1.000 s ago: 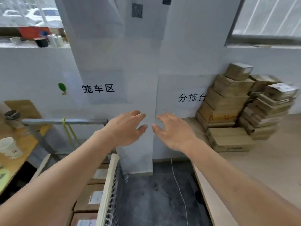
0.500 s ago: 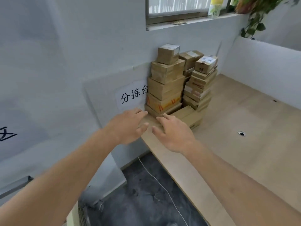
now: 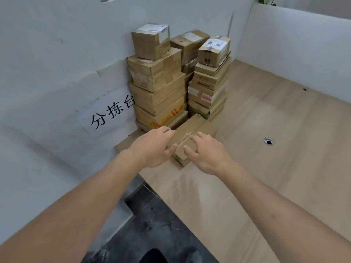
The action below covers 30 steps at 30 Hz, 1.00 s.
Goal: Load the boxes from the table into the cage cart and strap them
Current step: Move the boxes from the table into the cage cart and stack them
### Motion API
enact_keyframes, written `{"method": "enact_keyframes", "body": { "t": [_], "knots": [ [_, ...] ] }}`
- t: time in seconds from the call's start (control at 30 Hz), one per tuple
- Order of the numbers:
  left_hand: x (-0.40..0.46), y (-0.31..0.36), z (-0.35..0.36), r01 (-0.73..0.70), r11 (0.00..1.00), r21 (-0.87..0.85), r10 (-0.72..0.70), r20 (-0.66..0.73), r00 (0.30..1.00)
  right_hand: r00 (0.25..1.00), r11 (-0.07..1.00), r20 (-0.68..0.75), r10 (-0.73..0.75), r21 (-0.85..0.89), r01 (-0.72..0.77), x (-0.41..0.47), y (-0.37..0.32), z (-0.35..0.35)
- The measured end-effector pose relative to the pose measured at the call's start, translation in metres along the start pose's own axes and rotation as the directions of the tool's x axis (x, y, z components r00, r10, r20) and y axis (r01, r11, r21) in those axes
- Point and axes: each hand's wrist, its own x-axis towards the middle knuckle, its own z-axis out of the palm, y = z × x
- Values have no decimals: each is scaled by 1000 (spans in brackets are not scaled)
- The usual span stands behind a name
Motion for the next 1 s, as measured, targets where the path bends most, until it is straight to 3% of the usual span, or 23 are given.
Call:
{"method": "enact_keyframes", "body": {
  "t": [0.37,0.63,1.0],
  "knots": [
    [121,-42,42,-147,989,11,142,195,970,972,970,65,226,76,-230,89,25,53],
    [181,-82,94,-200,978,-60,209,298,931,900,888,97,425,148,-436,131,24,103],
    [189,-113,145,-61,979,-195,140,423,895,845,789,131,519,307,-532,132,25,154]
  ]
}}
